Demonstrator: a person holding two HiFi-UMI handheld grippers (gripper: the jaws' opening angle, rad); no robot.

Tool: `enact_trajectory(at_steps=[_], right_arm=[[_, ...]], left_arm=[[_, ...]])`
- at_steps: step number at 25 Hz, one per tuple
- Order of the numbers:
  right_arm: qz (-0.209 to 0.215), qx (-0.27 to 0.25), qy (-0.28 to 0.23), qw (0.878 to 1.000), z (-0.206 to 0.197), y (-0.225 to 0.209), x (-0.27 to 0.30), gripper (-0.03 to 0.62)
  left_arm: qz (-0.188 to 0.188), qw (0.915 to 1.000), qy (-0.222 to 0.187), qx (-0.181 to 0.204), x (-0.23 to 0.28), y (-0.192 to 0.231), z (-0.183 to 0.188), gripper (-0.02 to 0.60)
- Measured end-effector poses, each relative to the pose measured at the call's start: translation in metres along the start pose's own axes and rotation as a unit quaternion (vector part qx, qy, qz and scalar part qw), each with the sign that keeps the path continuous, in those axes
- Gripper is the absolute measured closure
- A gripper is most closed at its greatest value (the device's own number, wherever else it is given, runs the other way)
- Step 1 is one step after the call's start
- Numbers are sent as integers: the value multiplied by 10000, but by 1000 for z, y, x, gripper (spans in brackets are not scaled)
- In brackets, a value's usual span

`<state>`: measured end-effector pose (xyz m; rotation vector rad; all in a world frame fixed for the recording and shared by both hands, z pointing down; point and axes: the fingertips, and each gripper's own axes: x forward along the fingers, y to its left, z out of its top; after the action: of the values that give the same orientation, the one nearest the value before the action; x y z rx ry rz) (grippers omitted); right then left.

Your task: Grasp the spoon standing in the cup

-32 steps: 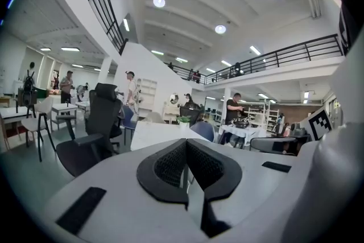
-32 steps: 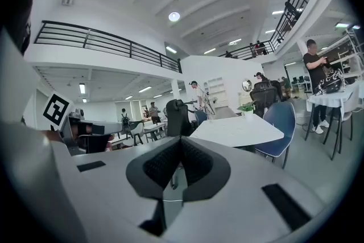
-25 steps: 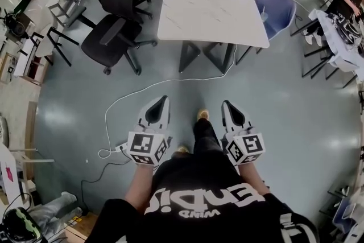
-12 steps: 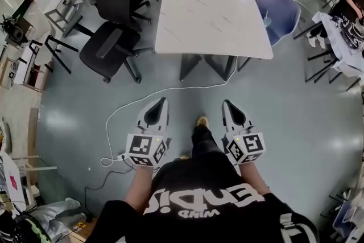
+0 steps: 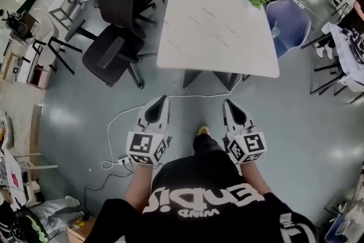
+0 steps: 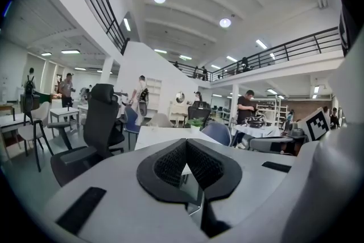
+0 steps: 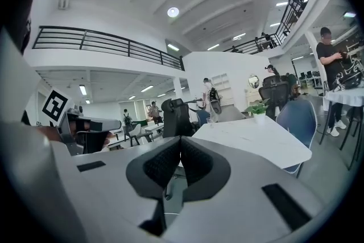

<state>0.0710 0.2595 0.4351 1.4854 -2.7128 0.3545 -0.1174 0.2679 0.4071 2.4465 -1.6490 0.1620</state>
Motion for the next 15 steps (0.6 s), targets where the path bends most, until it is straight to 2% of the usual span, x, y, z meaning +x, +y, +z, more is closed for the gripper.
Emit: enact_trajectory(at_steps=[10, 15], right_arm=[[408, -98, 120, 9990, 20, -52, 59, 582], [615, -184, 133, 9978, 28, -71, 84, 582]], left_arm=[[363, 9992, -78, -171, 67, 12, 16, 568], [487, 9987, -152, -91, 94, 12, 26, 568]])
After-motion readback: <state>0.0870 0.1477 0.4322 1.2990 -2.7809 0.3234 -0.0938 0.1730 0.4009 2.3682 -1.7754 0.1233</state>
